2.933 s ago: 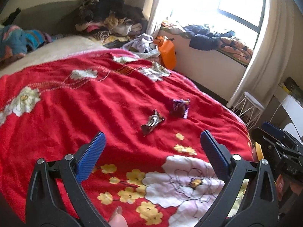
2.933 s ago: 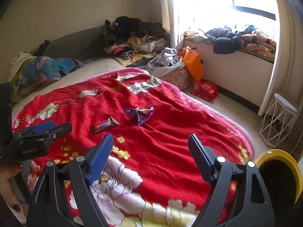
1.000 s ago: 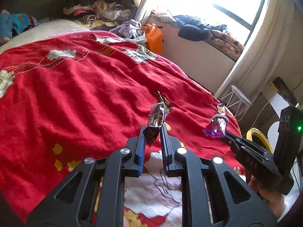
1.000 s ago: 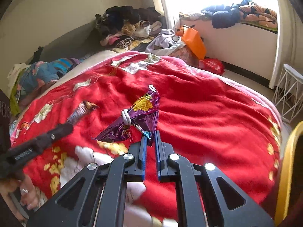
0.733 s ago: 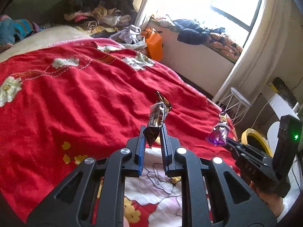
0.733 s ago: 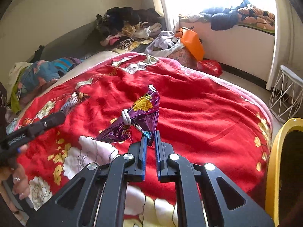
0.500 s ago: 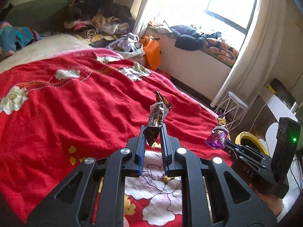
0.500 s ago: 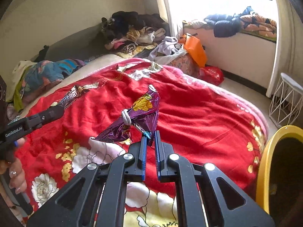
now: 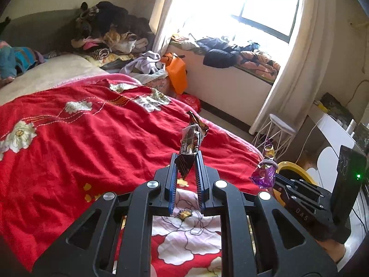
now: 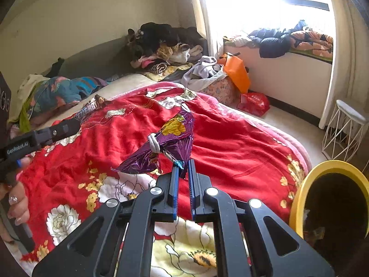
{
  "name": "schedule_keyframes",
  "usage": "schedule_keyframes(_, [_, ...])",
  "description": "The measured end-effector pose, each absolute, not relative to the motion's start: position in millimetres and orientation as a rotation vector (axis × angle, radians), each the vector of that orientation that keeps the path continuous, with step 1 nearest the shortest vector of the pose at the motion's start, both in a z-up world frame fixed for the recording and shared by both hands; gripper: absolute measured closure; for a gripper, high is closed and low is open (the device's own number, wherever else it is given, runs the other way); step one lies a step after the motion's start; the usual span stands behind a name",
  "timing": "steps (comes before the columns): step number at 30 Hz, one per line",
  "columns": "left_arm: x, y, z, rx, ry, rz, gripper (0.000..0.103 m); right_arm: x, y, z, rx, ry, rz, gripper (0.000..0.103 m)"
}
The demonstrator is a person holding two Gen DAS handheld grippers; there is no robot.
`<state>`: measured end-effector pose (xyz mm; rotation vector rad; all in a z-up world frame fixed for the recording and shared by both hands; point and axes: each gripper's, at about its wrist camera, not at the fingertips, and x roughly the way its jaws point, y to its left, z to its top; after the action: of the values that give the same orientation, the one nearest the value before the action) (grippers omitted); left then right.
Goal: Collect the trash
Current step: 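Carry the silver and purple wrappers in both grippers over the yellow bin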
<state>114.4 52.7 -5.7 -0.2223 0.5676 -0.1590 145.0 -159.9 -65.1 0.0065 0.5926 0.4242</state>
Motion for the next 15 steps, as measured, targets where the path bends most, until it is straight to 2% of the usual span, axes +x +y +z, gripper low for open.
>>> schedule_keyframes(15, [103, 4, 10, -0.166, 0.550, -0.232, 0.093, 124, -221, -41, 0.067, 0.522, 0.320, 0.095])
